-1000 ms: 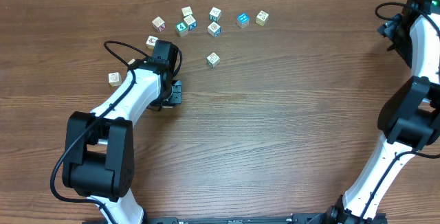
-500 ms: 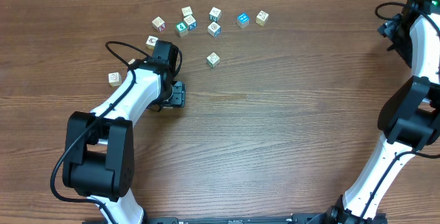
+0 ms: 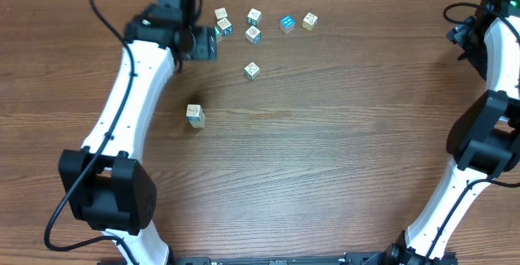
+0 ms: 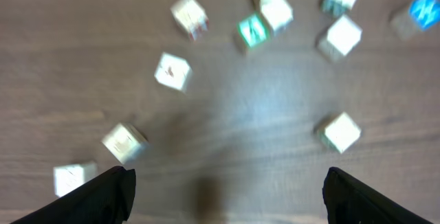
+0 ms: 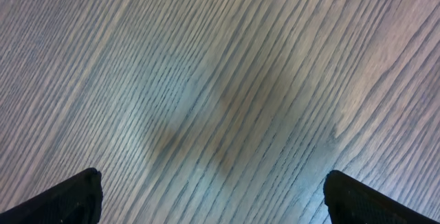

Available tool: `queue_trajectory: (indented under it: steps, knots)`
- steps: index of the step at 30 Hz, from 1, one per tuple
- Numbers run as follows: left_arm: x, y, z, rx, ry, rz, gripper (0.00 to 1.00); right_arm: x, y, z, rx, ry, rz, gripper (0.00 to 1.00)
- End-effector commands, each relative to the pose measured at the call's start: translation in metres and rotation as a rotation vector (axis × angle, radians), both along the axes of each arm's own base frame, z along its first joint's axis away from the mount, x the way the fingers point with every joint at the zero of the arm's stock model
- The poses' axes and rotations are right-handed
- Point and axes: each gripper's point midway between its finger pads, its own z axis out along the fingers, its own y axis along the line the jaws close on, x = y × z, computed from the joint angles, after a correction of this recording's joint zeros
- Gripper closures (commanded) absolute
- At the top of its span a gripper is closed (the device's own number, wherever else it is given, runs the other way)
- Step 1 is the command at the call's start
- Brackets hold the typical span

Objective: Form a tower
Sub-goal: 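Move the left gripper up-left to the blue-topped P block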

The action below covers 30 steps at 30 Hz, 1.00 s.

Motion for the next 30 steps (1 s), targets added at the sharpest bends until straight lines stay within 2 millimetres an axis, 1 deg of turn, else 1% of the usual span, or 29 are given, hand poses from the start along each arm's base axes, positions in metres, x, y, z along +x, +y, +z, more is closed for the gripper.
queue_trajectory:
  steps: [1,5,6,7,10,12,14,15,17,20,25,27,30]
  knots:
    - [0.008,0.024,0.015,0.005,-0.035,0.042,0.15,0.003,-0.003,0.002,-0.016,-0.006,-0.003,0.00]
    - [-0.001,0.056,0.008,0.008,0.012,0.119,0.15,0.002,-0.003,0.002,-0.016,-0.005,-0.003,0.00]
    - [-0.004,0.066,0.006,0.005,0.027,0.149,0.15,0.003,-0.003,0.002,-0.016,-0.006,-0.003,0.00]
    - [-0.009,0.082,0.003,0.000,0.048,0.191,0.15,0.002,-0.003,0.002,-0.016,-0.005,-0.003,0.00]
    - [-0.018,0.110,-0.004,0.000,0.092,0.253,0.15,0.002,-0.003,0.002,-0.016,-0.005,-0.003,0.00]
    - [-0.023,0.123,-0.013,-0.002,0.122,0.282,0.15,0.002,-0.003,0.002,-0.016,-0.005,-0.003,0.00]
    - [-0.026,0.136,-0.025,-0.002,0.161,0.308,0.16,0.002,-0.003,0.002,-0.016,-0.005,-0.003,0.00]
    - [-0.027,0.140,-0.031,0.000,0.179,0.312,0.17,0.003,-0.003,0.002,-0.016,-0.006,-0.003,0.00]
    - [-0.030,0.147,-0.050,0.000,0.228,0.328,0.20,0.002,-0.003,0.002,-0.016,-0.005,-0.003,0.00]
    - [-0.032,0.152,-0.079,0.005,0.306,0.301,0.25,0.002,-0.003,0.002,-0.016,-0.005,-0.003,0.00]
    - [-0.038,0.157,-0.121,0.008,0.412,0.291,0.30,0.002,-0.003,0.002,-0.016,-0.005,-0.003,0.00]
    - [-0.039,0.156,-0.133,0.014,0.444,0.273,0.33,0.002,-0.003,0.002,-0.016,-0.005,-0.003,0.00]
    - [-0.041,0.157,-0.146,0.020,0.475,0.269,0.32,0.002,-0.003,0.002,-0.016,-0.005,-0.003,0.00]
